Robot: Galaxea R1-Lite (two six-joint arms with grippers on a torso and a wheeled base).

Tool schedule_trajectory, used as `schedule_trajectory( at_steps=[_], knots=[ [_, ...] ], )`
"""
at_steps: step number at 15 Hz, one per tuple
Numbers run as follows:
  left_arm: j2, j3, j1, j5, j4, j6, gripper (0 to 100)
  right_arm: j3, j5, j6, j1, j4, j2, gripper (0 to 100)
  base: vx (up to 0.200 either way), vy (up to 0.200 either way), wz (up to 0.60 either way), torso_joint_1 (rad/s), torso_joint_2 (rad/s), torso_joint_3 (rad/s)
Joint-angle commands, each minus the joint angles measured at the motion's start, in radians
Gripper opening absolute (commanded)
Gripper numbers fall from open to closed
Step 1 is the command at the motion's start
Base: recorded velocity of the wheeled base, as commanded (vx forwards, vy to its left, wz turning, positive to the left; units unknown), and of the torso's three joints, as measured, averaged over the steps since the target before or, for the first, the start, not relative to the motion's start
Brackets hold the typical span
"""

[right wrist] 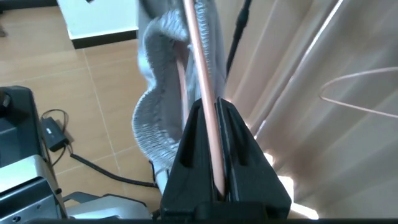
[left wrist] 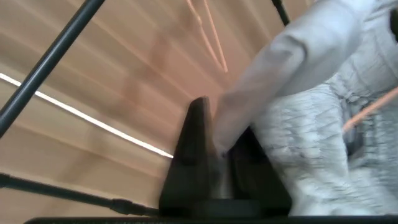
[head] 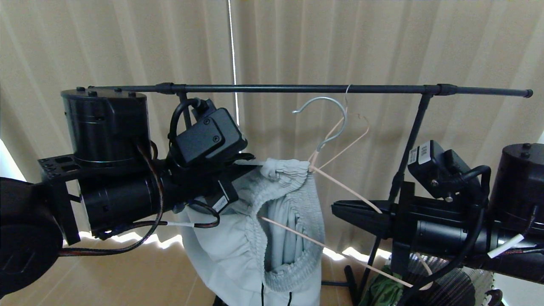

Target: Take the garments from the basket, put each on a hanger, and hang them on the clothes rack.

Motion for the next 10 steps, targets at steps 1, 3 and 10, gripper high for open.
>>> schedule_trajectory(
  at_steps=[1, 3, 10],
  knots=[
    [0.003, 0.000, -0.002, -0.006, -0.001, 0.000, 0, -0.002, 0.002, 0.000, 0.001, -0.003, 0.000, 0, 0.000, 0.000, 0.00, 0.000, 0.00, 0.000],
    [0.004, 0.002, 0.007, -0.006, -0.001, 0.000, 0, -0.002, 0.002, 0.000, 0.001, -0.004, 0.000, 0, 0.000, 0.000, 0.00, 0.000, 0.00, 0.000],
    [0.006, 0.050, 0.020, 0.002, -0.088, -0.003, 0, -0.002, -0.004, -0.001, 0.001, -0.007, -0.006, 100, 0.000, 0.000, 0.00, 0.000, 0.00, 0.000]
  ],
)
